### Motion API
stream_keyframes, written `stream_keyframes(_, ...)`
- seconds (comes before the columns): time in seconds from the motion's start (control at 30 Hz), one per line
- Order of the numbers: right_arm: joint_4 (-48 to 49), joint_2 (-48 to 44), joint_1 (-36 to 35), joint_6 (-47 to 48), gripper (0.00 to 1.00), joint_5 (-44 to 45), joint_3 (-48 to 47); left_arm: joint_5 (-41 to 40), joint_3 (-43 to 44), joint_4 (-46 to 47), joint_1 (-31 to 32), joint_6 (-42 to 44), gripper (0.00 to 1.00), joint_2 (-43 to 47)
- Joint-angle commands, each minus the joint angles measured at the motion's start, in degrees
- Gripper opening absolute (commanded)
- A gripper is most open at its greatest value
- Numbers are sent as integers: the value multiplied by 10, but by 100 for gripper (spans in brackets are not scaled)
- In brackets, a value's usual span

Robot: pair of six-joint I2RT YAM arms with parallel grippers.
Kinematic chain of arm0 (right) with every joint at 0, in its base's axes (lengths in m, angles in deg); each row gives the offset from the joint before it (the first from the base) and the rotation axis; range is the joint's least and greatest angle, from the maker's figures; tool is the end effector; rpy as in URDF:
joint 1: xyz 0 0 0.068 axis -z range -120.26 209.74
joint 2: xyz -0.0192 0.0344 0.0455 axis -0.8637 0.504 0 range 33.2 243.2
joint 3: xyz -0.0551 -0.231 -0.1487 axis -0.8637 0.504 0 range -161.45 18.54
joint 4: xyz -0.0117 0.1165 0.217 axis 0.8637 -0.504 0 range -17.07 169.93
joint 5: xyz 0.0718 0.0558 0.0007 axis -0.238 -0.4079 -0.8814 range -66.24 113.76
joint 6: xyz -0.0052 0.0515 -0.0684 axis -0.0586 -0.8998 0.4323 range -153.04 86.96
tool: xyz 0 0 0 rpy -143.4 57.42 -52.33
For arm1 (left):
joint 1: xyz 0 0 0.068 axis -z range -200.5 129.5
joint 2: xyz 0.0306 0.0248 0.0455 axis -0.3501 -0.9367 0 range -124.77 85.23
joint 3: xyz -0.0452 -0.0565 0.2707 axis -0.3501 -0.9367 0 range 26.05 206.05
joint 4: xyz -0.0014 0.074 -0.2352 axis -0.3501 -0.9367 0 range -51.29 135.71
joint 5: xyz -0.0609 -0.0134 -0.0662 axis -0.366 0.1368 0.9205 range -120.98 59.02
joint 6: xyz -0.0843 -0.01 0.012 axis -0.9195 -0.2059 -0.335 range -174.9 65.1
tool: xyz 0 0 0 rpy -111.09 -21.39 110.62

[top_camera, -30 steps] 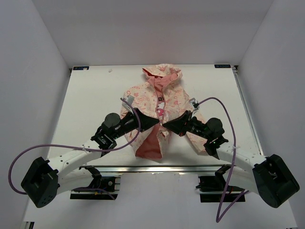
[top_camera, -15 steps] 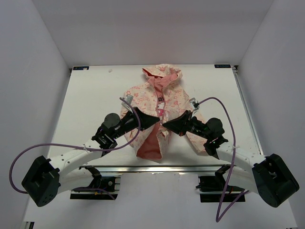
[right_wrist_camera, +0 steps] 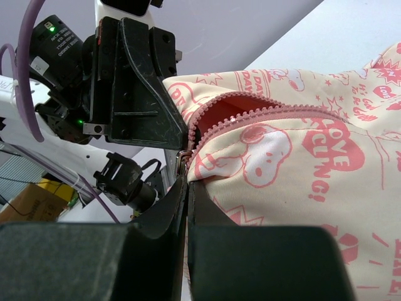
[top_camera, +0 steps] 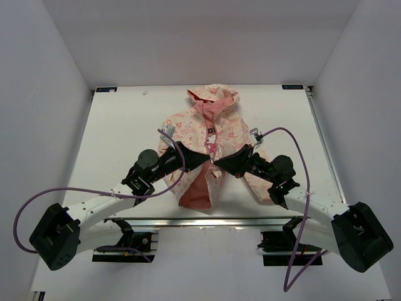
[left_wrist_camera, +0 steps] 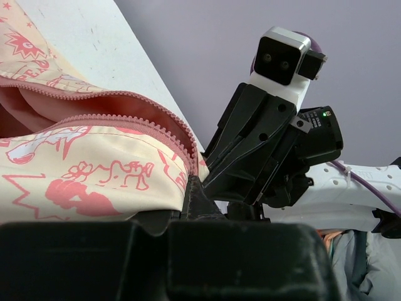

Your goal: Zip up the jacket

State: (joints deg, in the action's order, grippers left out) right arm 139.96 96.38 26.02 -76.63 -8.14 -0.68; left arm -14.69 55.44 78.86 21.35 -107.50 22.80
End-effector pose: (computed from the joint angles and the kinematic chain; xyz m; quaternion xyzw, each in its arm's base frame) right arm 0.1749 0.1647 0.2783 -0.1690 0.5949 0.6089 0.4968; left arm 0.1838 -0.1928 0.2799 0.0343 0.7057 -0.5822 0.4023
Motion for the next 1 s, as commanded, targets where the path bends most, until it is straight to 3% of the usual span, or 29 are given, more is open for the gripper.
stream_keyframes(0.0, 35, 3, 2, 0, 0, 10, -18, -5, -6, 23, -1, -6, 0, 8)
stream_keyframes(0.97, 46, 12, 1, -8, 0, -13, -25, -18, -19, 75, 0, -37, 0, -3)
